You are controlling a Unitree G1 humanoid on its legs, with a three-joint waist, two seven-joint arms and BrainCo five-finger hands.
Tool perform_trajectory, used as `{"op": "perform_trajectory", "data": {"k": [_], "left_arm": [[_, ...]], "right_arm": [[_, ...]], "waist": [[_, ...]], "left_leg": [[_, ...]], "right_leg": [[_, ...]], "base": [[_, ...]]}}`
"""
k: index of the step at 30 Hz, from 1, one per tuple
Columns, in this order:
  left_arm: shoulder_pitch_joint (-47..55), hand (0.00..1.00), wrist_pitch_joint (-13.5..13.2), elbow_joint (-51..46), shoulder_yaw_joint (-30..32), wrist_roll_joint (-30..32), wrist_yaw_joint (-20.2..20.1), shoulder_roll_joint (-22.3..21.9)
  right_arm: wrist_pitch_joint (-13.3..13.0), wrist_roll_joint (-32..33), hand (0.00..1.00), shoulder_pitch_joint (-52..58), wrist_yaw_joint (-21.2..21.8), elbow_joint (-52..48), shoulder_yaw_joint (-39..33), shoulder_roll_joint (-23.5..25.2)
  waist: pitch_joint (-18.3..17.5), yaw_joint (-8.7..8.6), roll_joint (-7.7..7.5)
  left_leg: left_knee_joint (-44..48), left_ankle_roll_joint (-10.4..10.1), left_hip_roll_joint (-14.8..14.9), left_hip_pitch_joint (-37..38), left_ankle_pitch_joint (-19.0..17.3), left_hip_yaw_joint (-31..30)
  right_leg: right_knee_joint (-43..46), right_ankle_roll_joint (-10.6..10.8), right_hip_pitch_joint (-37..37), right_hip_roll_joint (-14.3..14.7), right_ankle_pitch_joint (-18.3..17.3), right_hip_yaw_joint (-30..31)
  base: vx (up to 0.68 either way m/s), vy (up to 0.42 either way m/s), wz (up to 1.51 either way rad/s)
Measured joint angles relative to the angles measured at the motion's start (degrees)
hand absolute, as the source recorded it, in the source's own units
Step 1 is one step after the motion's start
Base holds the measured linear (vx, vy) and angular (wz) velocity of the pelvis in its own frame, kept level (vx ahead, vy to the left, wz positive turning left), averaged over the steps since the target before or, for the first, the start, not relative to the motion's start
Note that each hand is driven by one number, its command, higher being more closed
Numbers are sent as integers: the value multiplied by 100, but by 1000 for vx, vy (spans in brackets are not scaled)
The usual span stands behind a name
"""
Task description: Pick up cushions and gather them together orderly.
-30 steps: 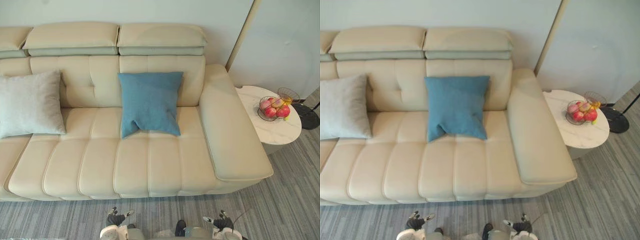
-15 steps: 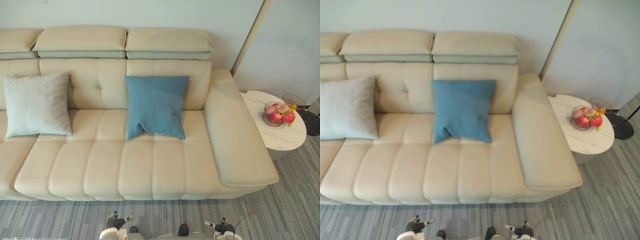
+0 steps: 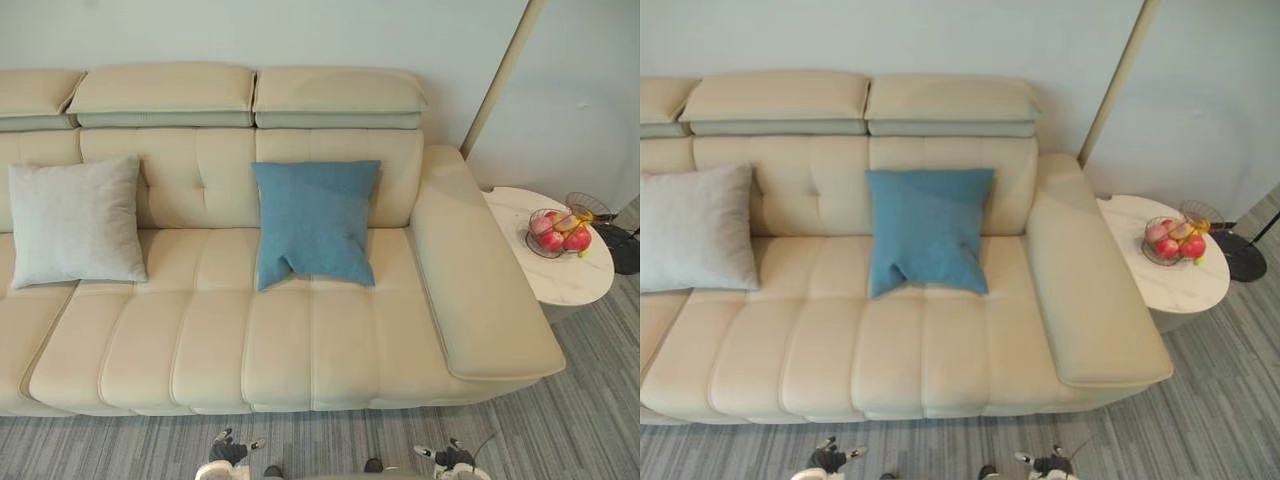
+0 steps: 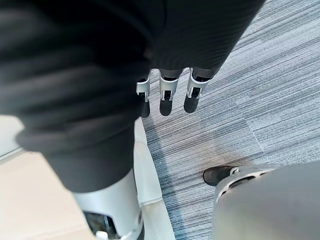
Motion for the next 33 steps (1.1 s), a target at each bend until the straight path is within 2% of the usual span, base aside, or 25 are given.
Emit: {"op": "perform_trajectory", "data": {"k": [2, 4, 8, 10, 13, 14, 15, 16, 17, 18, 19, 20, 21, 22, 23, 24, 25, 26, 27, 28, 29, 30, 31, 32, 33], "left_arm": [[-66, 0, 61, 2, -104, 123, -13, 28], [-130, 0, 57, -1, -144, 177, -28, 33], [-274, 0, 60, 4, -124, 207, -34, 23], [-323, 0, 67, 10, -98, 216, -35, 25], [-432, 0, 74, 11, -81, 232, -32, 41], [-456, 0, 74, 11, -85, 243, -31, 48], [-540, 0, 79, 9, -100, 296, -25, 46], [-607, 0, 77, 3, -105, 336, -12, 63], [-661, 0, 79, 4, -109, 343, -2, 105], [-705, 0, 80, -6, -119, 392, 8, 152], [-707, 0, 82, -6, -122, 455, 10, 181], [-685, 0, 82, -6, -128, 461, 6, 211], [-680, 0, 82, -10, -113, 462, 4, 253], [-729, 0, 84, -7, -70, 462, 3, 248], [-619, 0, 82, 5, 22, 464, -17, 175], [-594, 0, 83, -1, 39, 459, -19, 123], [-599, 0, 83, -61, -93, 455, -26, 131], [-592, 0, 94, -63, -196, 447, -34, 216], [-584, 0, 105, -55, -191, 443, -32, 267], [-560, 0, 147, 15, -195, 434, -27, 335], [-504, 0, 173, 16, -202, 434, -29, 294], [-428, 0, 167, -2, -203, 426, -43, 229], [-433, 0, 158, -9, -208, 412, -42, 207], [-441, 0, 146, -16, -283, 372, -58, 200], [-453, 0, 131, -21, -326, 312, -66, 194]], "right_arm": [[19, -119, 0, -16, -5, -48, 111, -38], [44, -126, 0, -42, -22, -57, 222, -91], [92, -223, 0, -125, -40, -59, 321, -168], [101, -329, 0, -124, -44, -104, 319, -135], [146, -350, 0, -149, -44, -352, 364, -8], [146, -350, 0, -143, -46, -399, 403, 0], [143, -351, 0, -135, -45, -509, 507, 18], [140, -350, 0, -190, -46, -514, 582, 23], [140, -351, 0, -268, -40, -519, 614, 20], [138, -353, 0, -271, -37, -519, 609, 18], [133, -355, 0, -239, -38, -510, 614, 18], [110, -356, 0, -230, -38, -505, 641, 13], [84, -354, 0, -241, -30, -484, 733, -29], [54, -356, 0, -253, -28, -470, 836, -63], [12, -350, 0, -355, -17, -379, 980, -130], [22, -356, 0, -413, -18, -370, 931, -176], [69, -386, 0, -514, -23, -218, 885, -249], [83, -486, 0, -557, -24, -64, 862, -252], [91, -540, 0, -647, -24, -20, 882, -235], [97, -577, 0, -754, -24, -22, 918, -229], [90, -576, 0, -776, -26, -32, 917, -253], [91, -576, 0, -728, -29, -25, 910, -266], [96, -573, 0, -663, -34, -22, 905, -275], [105, -571, 0, -609, -37, -20, 902, -303], [115, -567, 0, -562, -41, -21, 899, -328]], "waist": [[57, -13, 14], [110, 4, 22], [225, 39, 30], [291, 29, -50], [448, 20, -172], [457, 11, -190], [467, 12, -207], [479, 15, -185], [524, 2, -123], [550, -8, -139], [558, -8, -139], [560, -13, -139], [572, -54, -229], [596, -51, -222], [499, 46, 20], [477, 47, 86], [499, -8, 58], [499, 16, -70], [505, 51, -217], [545, 81, -288], [574, 76, -215], [626, 67, -127], [628, 77, -109], [662, 78, -63], [676, 62, -44]], "left_leg": [[198, -22, 12, -44, -122, 94], [810, -33, 35, -330, -433, 99], [1460, -46, 17, -595, -973, -354], [1616, 10, 2, -602, -1103, 36], [1934, 142, 12, -649, -1367, 989], [1975, 167, 18, -687, -1392, 1123], [2036, 204, 74, -764, -1404, 1519], [2041, 236, 158, -806, -1386, 1800], [2011, 272, 213, -803, -1365, 2015], [1992, 273, 231, -681, -1365, 2260], [1998, 284, 250, -560, -1371, 2433], [2009, 285, 254, -400, -1372, 2611], [1995, 291, 128, -265, -1368, 2712], [1952, 418, 93, -226, -1295, 2727], [1718, 601, 321, -329, -1110, 2804], [1603, 560, 372, -306, -1090, 2872], [1289, 314, 254, -96, -972, 3138], [1310, 274, 186, -90, -971, 3425], [1428, 274, 188, -97, -971, 3565], [1769, 271, 267, -134, -978, 3771], [2194, 235, 502, -166, -1014, 3796], [2988, 239, 903, -265, -1026, 3776], [3547, 221, 1172, -412, -1126, 3638], [4031, 248, 1353, -569, -1251, 3338], [4259, 345, 1391, -740, -1317, 3053]], "right_leg": [[57, 1, -24, 5, -1, 88], [174, 5, -170, 30, -3, 253], [430, 72, -676, 183, 42, 1006], [494, 151, -856, 218, 128, 1421], [330, 315, -1155, 314, 549, 2270], [271, 334, -1214, 325, 641, 2378], [66, 283, -1399, 373, 1054, 2367], [-136, 134, -1484, 398, 1390, 2141], [-12, 0, -1570, 390, 1321, 1639], [562, -180, -1620, 324, 810, 834], [981, -349, -1607, 262, 418, 363], [1323, -422, -1562, 185, 140, -58], [1358, -484, -1577, 199, 212, -175], [1257, -535, -1557, 272, 379, -103], [761, -515, -1403, 463, 622, -110], [1021, -606, -1405, 430, 423, -386], [2249, -580, -1413, -134, -501, -1440], [2419, -503, -1242, -567, -871, -1997], [2303, -428, -1210, -628, -943, -2080], [1952, -431, -1098, -469, -993, -2089], [1564, -527, -876, -206, -931, -1899], [1255, -680, -619, 71, -819, -1701], [1145, -749, -504, 220, -825, -1533], [1189, -855, -432, 348, -897, -1301], [1235, -877, -425, 409, -927, -1160]], "base": [[-25, 8, -20], [-58, 11, -39], [-60, 27, -93], [-63, 101, -124], [-85, 160, -141], [-82, 156, -148], [-82, 134, -133], [-78, 106, -143], [-60, 76, -120], [-32, 38, -104], [-22, 23, -100], [-19, -18, -90], [-41, -12, -87], [-80, -60, -108], [-76, -83, -94], [-3, -99, -100], [52, -96, -88], [50, -103, -101], [-37, -236, -129], [-35, -250, -133], [8, -327, -147], [41, -275, -117], [25, -265, -113], [-10, -171, -93], [16, -136, -111]]}}
